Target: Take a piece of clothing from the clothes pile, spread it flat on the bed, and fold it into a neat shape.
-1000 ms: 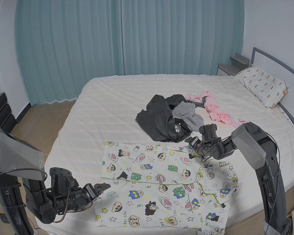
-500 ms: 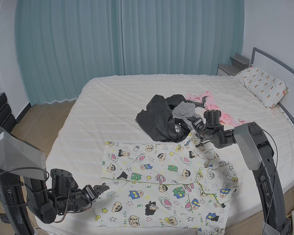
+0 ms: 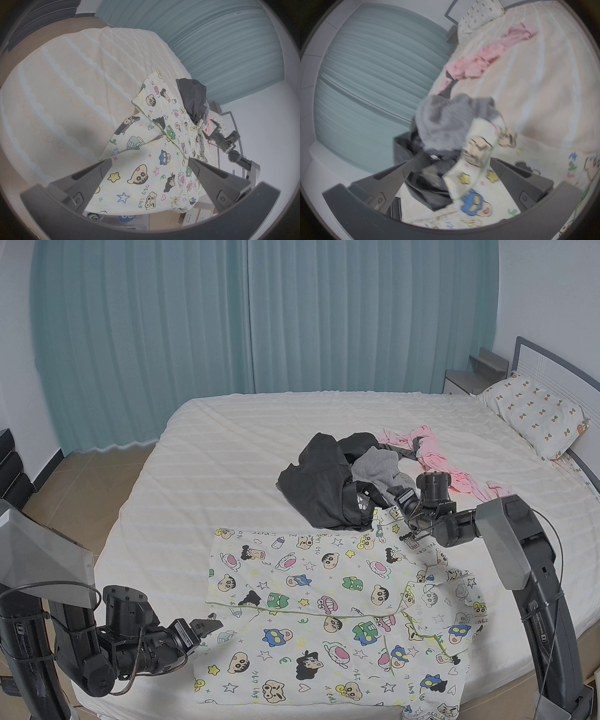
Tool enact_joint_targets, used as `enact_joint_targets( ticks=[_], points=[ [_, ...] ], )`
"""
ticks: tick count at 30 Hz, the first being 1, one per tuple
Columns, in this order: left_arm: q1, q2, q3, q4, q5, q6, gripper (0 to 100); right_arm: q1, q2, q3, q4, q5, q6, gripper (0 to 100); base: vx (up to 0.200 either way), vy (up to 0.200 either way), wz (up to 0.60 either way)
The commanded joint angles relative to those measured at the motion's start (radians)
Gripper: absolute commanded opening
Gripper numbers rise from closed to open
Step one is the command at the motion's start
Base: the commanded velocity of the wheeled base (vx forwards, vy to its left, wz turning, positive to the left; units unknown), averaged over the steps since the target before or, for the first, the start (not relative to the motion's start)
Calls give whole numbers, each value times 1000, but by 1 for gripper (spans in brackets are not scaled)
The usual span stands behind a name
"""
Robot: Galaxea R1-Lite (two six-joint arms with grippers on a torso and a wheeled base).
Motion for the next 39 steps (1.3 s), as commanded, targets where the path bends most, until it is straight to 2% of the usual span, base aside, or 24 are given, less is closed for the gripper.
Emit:
enact_joint_targets(
  ticks=[1, 2, 3, 7, 13, 16, 22, 27, 32, 33, 36, 39],
  points=[
    [-13, -23, 25, -10, -5, 1, 100, -13, -259, 211, -19, 40, -94, 100, 0, 0, 0],
    [-13, -23, 28, -15, -5, 1, 100, -13, -276, 246, -27, 46, -114, 100, 0, 0, 0],
    [-15, -23, 41, -33, -5, 1, 100, -13, -331, 374, -62, 59, -182, 100, 0, 0, 0],
    [-15, -17, 84, -92, -5, 2, 100, -13, -495, 780, -254, 86, -361, 100, -50, 0, 0],
    [-11, -13, 85, -96, 2, 7, 100, -28, -690, 1204, -374, 168, -559, 100, -200, 0, 0],
    [-11, -11, 85, -95, 1, 9, 100, -43, -779, 1349, -406, 202, -608, 100, -200, 0, 0],
    [-13, 6, 85, -93, 2, 15, 100, -72, -876, 1532, -406, 251, -630, 100, -200, 0, 0],
    [-15, 33, 85, -90, 10, 55, 100, -88, -899, 1699, -412, 296, -725, 100, -200, 0, 0],
    [-27, 81, 84, -101, 50, 76, 100, -92, -894, 1797, -453, 316, -786, 100, 0, 0, 0],
    [-28, 115, 64, -110, 61, 136, 100, -89, -882, 1826, -478, 326, -791, 100, 0, 0, 0],
    [-28, 171, 25, -116, 81, 222, 100, -89, -856, 1853, -512, 340, -800, 100, 0, 0, 0],
    [-28, 243, -41, -121, 150, 318, 100, -91, -810, 1889, -565, 346, -829, 100, 0, 0, 0]
  ],
)
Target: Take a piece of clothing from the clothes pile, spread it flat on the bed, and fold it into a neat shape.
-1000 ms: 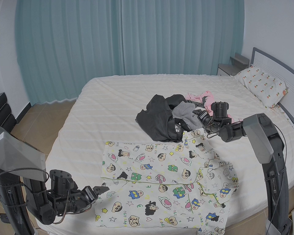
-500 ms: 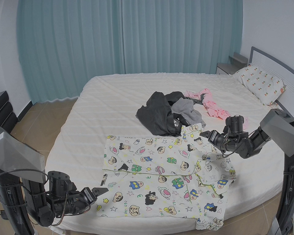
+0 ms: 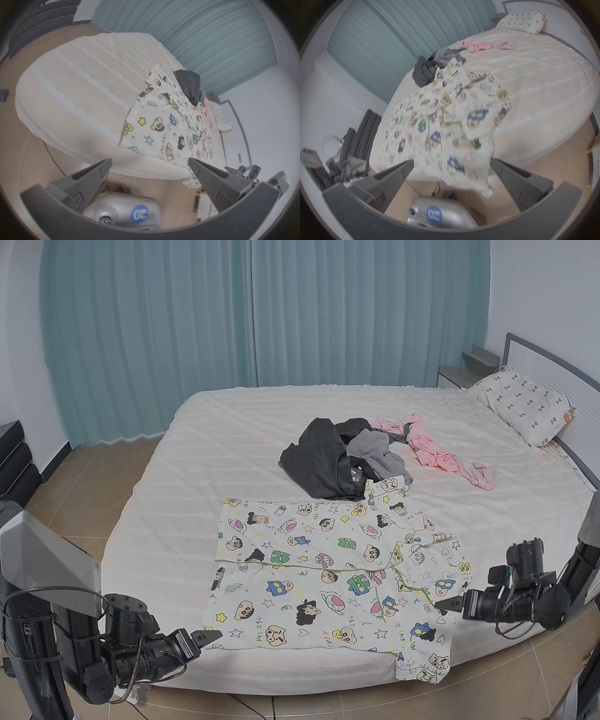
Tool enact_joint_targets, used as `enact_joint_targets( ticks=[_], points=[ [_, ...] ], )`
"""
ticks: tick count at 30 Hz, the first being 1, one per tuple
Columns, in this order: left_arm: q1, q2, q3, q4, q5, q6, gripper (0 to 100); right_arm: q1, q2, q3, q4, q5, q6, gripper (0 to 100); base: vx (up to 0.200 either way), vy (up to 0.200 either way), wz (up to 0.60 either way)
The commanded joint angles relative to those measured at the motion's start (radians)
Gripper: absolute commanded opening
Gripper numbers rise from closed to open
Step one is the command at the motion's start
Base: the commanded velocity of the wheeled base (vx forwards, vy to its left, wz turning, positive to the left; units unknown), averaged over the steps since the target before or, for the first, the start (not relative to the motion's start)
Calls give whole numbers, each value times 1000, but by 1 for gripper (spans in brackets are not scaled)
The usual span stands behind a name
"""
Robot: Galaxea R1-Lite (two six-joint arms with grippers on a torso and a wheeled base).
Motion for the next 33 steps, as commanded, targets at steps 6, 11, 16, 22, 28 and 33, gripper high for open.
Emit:
enact_joint_targets(
  ticks=[6, 11, 16, 22, 28, 33],
  points=[
    [-15, 257, -217, -9, 146, 324, 100, -14, 57, 246, -280, 56, -130, 100, 0, 0, 0],
    [-32, 257, -295, 59, 146, 329, 100, -14, 118, 293, -421, 56, -130, 100, 0, 0, 0],
    [-39, 240, -372, 198, 146, 329, 100, -14, 127, 295, -447, 56, -128, 100, 0, 0, 0],
    [-53, 222, -438, 295, 149, 327, 100, -14, 135, 295, -447, 56, -130, 100, 0, 0, 0],
    [-67, 206, -436, 298, 151, 323, 0, -13, 198, 295, -447, 56, -176, 100, 0, 0, 0],
    [-71, 180, -416, 295, 154, 320, 0, -8, 321, 284, -478, 54, -249, 100, 0, 0, 0]
  ],
)
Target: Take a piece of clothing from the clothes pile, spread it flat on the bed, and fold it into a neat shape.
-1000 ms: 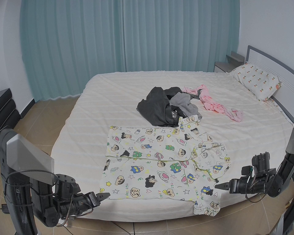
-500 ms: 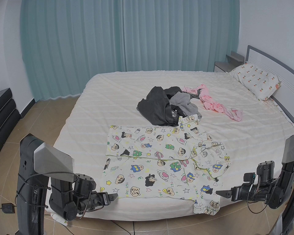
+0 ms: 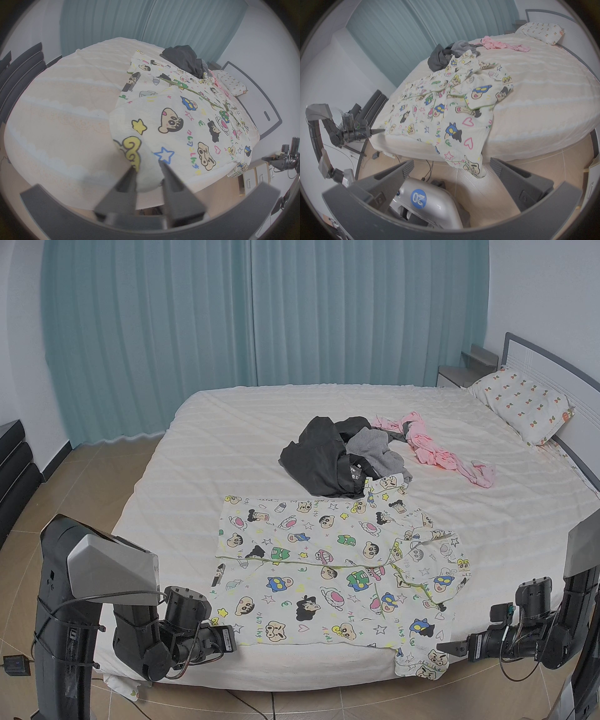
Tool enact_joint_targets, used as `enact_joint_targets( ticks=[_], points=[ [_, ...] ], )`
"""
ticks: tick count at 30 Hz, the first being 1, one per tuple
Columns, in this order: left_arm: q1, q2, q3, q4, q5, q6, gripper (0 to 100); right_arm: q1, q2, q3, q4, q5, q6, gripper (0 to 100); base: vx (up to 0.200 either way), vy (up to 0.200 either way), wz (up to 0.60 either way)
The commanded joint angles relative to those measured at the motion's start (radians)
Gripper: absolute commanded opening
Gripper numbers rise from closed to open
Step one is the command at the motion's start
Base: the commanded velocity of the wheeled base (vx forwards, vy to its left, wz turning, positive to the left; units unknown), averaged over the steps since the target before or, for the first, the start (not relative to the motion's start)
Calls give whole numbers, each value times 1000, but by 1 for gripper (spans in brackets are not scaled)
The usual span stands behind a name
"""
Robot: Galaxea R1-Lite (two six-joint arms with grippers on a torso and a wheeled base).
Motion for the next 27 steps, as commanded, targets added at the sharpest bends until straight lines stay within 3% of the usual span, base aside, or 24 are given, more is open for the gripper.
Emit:
enact_joint_targets(
  ticks=[1, 6, 8, 17, 27],
  points=[
    [-5, -39, 21, -5, 3, -6, 0, 7, 155, 2, -54, -3, -53, 100, 0, 0, 0],
    [-5, -77, 38, -7, 4, -42, 0, 24, 334, -33, -250, -43, -60, 100, 0, 0, 0],
    [-5, -91, 47, -7, 6, -52, 0, 39, 372, -45, -259, -79, -66, 100, 0, 0, 0],
    [-5, -100, 72, -8, 8, -54, 0, 93, 394, -120, -248, -92, -79, 100, 0, 0, 0],
    [-4, -103, 74, -10, 8, -54, 0, 81, 389, -174, -247, -116, -83, 100, 0, 0, 0]
  ],
)
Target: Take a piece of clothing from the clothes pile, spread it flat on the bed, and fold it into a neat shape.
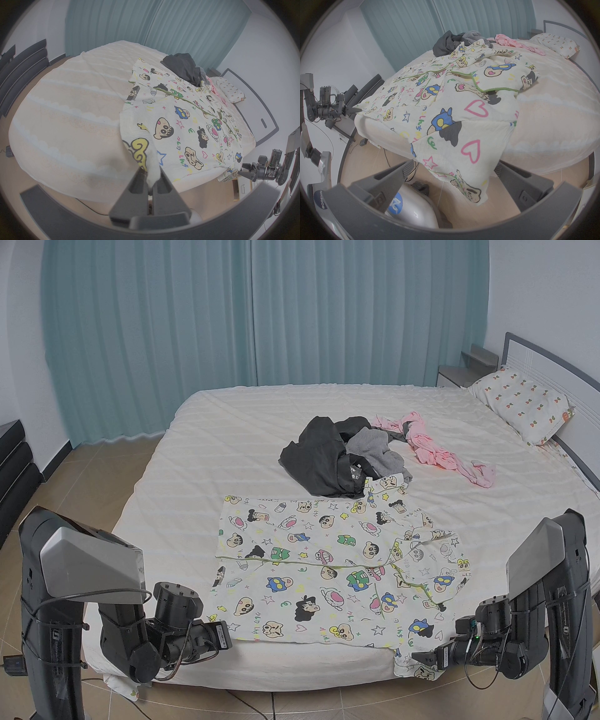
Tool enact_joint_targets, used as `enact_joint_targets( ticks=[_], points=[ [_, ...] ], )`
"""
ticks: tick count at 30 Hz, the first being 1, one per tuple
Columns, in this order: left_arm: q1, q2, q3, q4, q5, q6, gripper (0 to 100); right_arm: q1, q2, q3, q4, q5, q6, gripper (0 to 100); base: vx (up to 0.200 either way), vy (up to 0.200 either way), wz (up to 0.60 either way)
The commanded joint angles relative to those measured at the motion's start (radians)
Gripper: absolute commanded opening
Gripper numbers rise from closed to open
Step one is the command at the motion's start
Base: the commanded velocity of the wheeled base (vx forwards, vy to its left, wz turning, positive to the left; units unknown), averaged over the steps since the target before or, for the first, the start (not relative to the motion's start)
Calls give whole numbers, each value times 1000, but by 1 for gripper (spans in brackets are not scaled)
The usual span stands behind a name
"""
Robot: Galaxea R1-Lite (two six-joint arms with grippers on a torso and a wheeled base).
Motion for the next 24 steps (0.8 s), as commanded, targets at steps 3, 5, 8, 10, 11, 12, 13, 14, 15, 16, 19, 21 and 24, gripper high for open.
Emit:
enact_joint_targets(
  ticks=[3, 5, 8, 10, 11, 12, 13, 14, 15, 16, 19, 21, 24],
  points=[
    [4, -12, 3, 0, 1, 0, 0, -5, 6, -29, 1, -10, -5, 100, 0, 0, 0],
    [4, -12, 5, -2, 4, 3, 0, -2, 5, -36, 7, -10, -5, 100, 0, 0, 0],
    [2, -16, 10, -8, 18, 3, 0, 2, 3, -44, 10, -9, -6, 100, 0, 0, 0],
    [4, -19, 11, -11, 21, 3, 0, 6, -8, -73, 51, -9, -9, 0, 0, 0, 0],
    [4, -19, 11, -11, 21, 3, 0, 6, -11, -76, 59, -9, -9, 0, 0, 0, 0],
    [4, -19, 13, -11, 21, 3, 0, 6, -23, -90, 94, -9, -9, 0, 0, 0, 0],
    [4, -18, 16, -11, 21, 3, 0, 6, -26, -93, 106, -9, -12, 0, 0, 0, 0],
    [2, -16, 20, -11, 21, 4, 0, 6, -26, -93, 106, -7, -14, 0, 0, 0, 0],
    [2, -16, 20, -11, 21, 4, 0, 6, -26, -93, 106, -7, -14, 0, 0, 0, 0],
    [1, -16, 28, -13, 19, 4, 0, 2, -23, -92, 94, -1, -22, 0, 0, 0, 0],
    [1, -18, 43, -13, 21, 4, 0, -17, -9, -82, 30, 16, -15, 0, 0, 0, 0],
    [1, -19, 52, -13, 21, 4, 0, -37, -1, -58, -9, 45, -15, 0, 0, 0, 0],
    [1, -19, 69, -14, 21, 9, 0, -67, -23, -18, -12, 125, -15, 0, 0, 0, 0]
  ],
)
